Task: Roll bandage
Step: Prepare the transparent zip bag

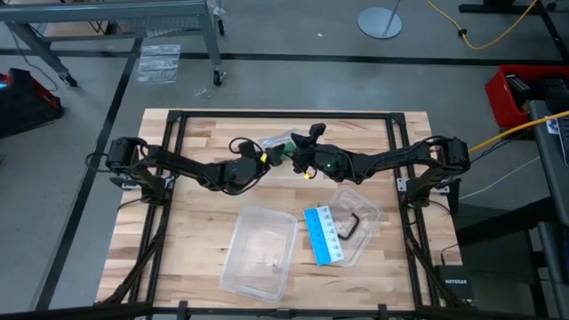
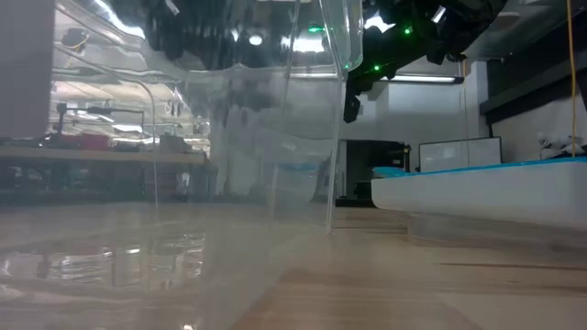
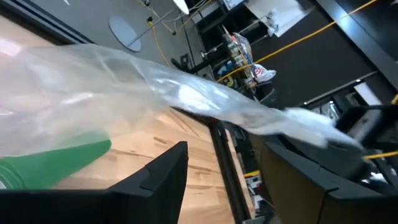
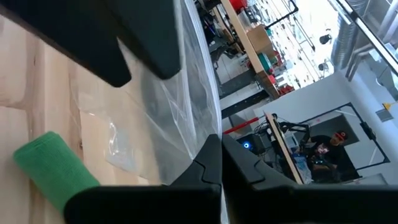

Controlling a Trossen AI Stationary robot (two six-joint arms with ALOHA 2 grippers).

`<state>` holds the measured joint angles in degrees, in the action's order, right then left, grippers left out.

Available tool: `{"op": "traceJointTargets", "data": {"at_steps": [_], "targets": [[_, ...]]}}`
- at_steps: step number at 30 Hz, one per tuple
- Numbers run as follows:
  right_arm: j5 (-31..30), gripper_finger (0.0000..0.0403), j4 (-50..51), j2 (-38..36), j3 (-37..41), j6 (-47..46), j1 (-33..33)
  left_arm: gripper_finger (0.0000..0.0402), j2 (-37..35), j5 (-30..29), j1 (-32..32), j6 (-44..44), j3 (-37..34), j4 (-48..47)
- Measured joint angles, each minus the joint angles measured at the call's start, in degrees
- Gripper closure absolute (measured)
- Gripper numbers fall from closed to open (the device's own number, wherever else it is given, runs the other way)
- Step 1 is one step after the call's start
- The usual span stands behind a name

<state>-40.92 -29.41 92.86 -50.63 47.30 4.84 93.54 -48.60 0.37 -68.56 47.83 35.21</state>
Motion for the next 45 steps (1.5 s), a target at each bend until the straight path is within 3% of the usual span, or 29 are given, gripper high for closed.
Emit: {"op": "traceJointTargets", "data": {"at_steps": [25,45], "targets": [[0.01,0.0403,-0.31,0.0,0.0,0.82,0.0,0.0224,0.0,-0.04,-1.28,2.49,1.73,-0.4],[0.01,0.0403,-0.52,0.0,0.0,0.78,0.0,0.0224,-0.02,-2.29,-1.33,-2.48,1.75,-3.33]]}}
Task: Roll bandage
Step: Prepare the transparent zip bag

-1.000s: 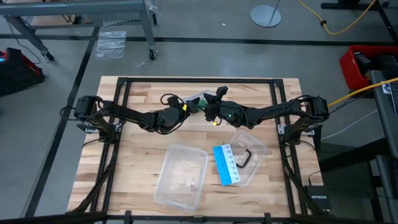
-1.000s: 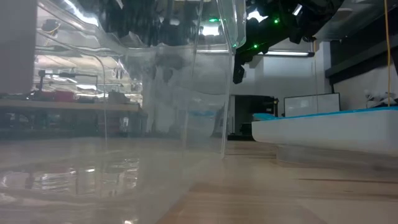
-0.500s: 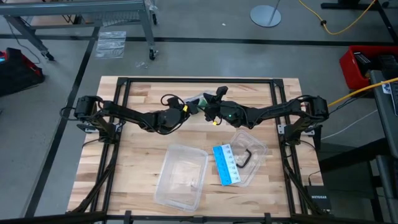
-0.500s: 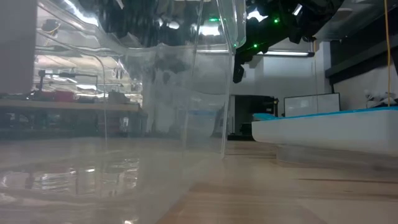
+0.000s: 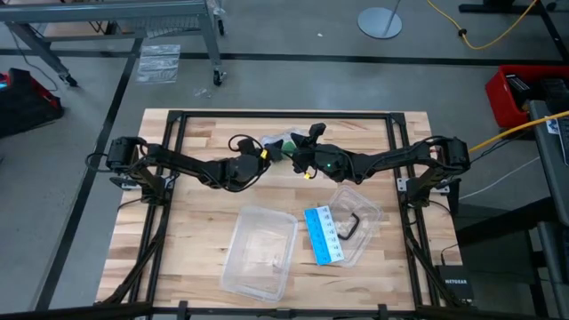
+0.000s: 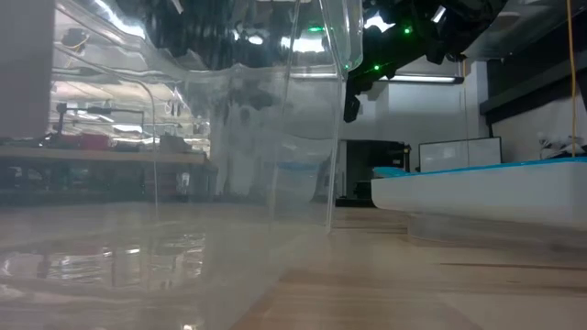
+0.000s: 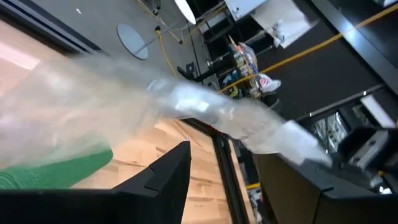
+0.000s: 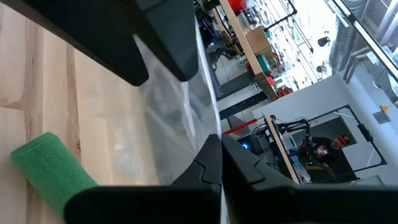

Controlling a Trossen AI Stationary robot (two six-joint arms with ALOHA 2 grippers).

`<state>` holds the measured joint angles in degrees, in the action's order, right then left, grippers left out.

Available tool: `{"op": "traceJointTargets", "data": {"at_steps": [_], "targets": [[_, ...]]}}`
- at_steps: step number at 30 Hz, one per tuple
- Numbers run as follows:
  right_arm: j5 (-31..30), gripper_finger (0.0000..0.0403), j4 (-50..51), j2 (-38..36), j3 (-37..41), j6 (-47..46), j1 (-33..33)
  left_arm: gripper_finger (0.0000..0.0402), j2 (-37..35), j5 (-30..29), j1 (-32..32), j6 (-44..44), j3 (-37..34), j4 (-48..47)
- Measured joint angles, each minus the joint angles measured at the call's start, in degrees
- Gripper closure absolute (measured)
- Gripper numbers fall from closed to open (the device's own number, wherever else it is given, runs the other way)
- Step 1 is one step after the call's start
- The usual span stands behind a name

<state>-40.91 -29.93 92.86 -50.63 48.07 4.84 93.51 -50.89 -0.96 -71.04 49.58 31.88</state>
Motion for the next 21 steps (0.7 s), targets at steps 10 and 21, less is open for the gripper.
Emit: {"op": "traceJointTargets", "data": {"at_steps": [10,21], "targets": [[0.75,0.0403,0.0,0.0,0.0,0.0,-4.89,0.0224,0.0,-0.34,-1.78,-2.29,0.0,-0.02],[-1.81,0.0403,-0.23,0.01,0.01,0.33,-5.92,0.0293,0.0,-0.34,-1.39,-0.67,0.02,-2.99]]}}
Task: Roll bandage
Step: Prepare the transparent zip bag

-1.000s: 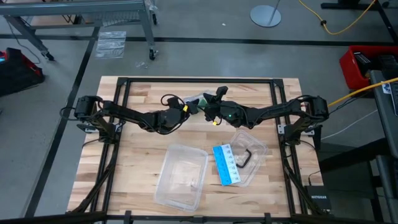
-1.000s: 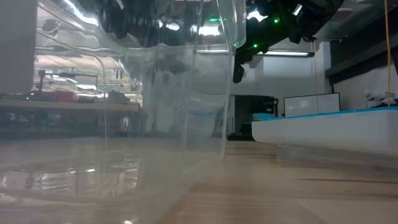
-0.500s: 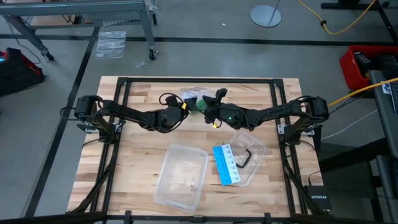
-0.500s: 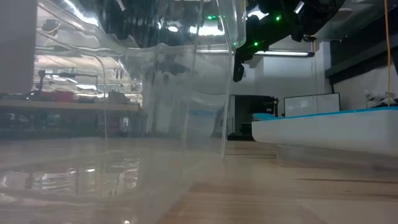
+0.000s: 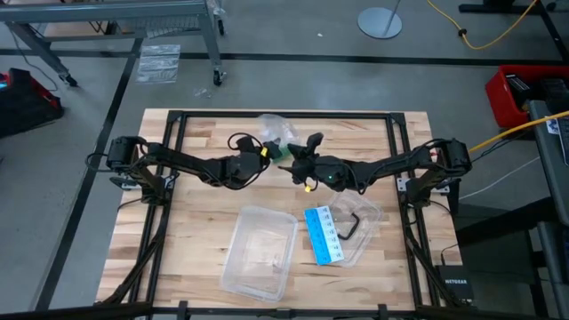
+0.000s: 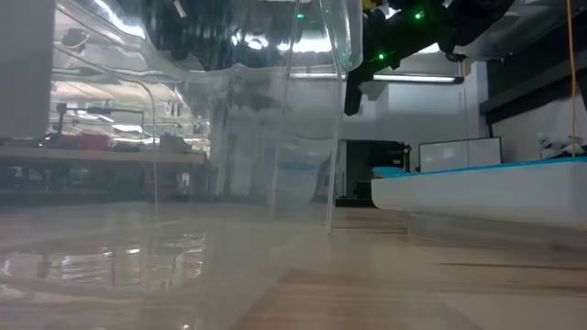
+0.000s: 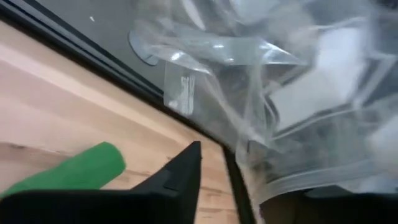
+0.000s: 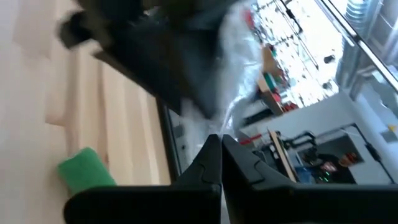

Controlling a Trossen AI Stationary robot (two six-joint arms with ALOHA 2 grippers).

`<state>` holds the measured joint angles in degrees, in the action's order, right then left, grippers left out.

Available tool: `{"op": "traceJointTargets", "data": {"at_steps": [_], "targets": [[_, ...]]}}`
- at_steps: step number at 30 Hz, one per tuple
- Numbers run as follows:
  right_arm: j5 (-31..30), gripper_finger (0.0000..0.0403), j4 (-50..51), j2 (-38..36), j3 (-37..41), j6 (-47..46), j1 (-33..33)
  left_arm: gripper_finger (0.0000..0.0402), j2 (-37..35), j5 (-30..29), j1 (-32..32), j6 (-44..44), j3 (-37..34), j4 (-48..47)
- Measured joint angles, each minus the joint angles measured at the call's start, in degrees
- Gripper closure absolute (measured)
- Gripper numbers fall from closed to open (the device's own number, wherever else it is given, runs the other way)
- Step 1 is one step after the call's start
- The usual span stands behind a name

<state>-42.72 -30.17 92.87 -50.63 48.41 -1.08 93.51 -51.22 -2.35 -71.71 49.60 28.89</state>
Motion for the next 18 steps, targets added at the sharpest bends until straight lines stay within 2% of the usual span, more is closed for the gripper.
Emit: {"op": "traceJointTargets", "data": {"at_steps": [7,12,18], "targets": [[-3.96,0.0403,-0.85,0.0,0.02,1.56,0.01,0.0392,0.0,0.02,0.53,-3.33,0.0,-6.26],[-7.01,0.0403,-3.54,-0.01,0.02,2.02,1.17,0.0393,-0.02,0.03,1.88,-3.29,0.0,-6.31],[-7.86,0.0403,-2.85,0.01,0.02,1.82,2.75,0.0398,-0.02,0.02,3.21,-3.29,0.0,-6.37]]}}
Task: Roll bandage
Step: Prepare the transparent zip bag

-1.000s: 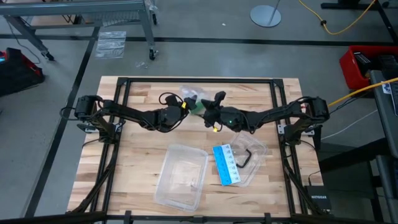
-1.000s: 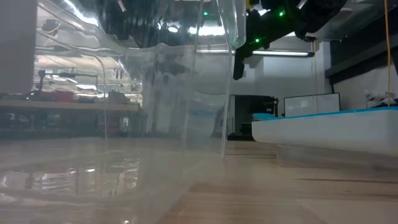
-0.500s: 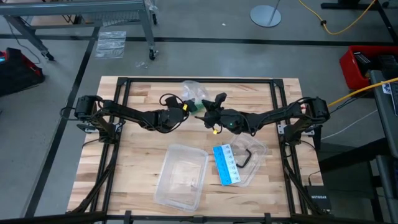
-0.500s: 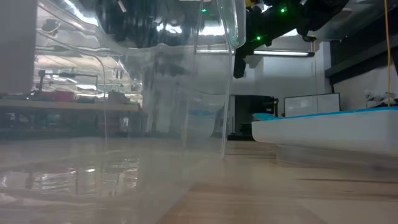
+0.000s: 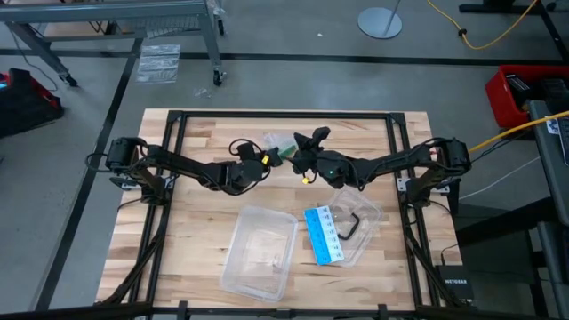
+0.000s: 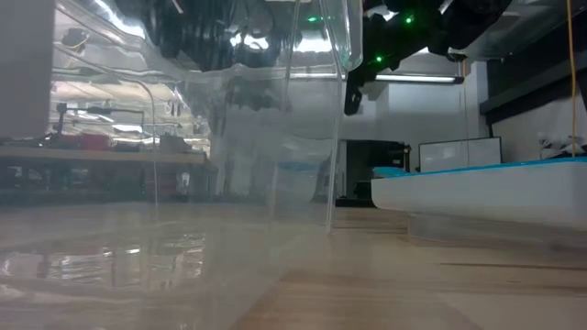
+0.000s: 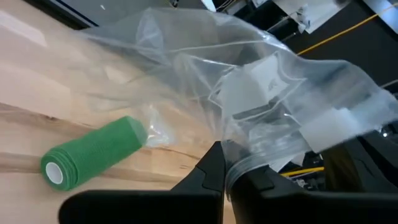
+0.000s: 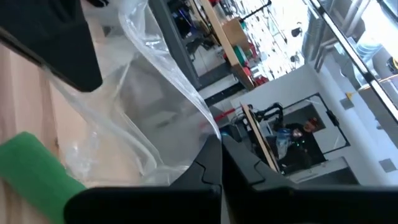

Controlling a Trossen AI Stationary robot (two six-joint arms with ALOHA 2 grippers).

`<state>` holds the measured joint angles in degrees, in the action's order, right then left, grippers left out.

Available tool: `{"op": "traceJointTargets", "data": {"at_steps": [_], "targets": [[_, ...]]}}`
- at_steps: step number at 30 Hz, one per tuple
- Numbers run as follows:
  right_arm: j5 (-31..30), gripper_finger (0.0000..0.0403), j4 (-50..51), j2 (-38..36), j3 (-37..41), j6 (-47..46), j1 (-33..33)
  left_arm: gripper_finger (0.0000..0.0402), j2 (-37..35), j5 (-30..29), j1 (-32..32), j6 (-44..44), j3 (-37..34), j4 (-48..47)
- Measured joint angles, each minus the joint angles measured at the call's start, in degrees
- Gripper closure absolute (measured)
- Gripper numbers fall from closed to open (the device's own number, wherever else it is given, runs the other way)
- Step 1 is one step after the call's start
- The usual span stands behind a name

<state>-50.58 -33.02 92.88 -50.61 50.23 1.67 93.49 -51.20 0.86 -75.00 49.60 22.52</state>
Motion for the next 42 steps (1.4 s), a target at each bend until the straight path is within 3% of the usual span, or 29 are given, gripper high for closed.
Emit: {"op": "traceJointTargets", "data": {"at_steps": [9,23,37,42], "targets": [[5.31,0.0373,0.19,0.0,0.0,-5.08,-0.15,0.0401,0.0,0.0,-0.46,0.0,0.0,0.34],[8.12,0.0244,6.64,0.0,0.0,-10.63,-0.15,0.0401,0.0,0.0,-0.46,1.5,0.0,0.61],[7.83,0.024,5.77,0.0,0.0,-9.46,-0.22,0.0401,0.0,0.0,-2.77,3.1,0.0,0.57],[11.45,0.024,5.88,0.0,0.0,-9.44,-0.72,0.0401,0.0,0.0,-3.32,3.49,0.0,0.57]]}}
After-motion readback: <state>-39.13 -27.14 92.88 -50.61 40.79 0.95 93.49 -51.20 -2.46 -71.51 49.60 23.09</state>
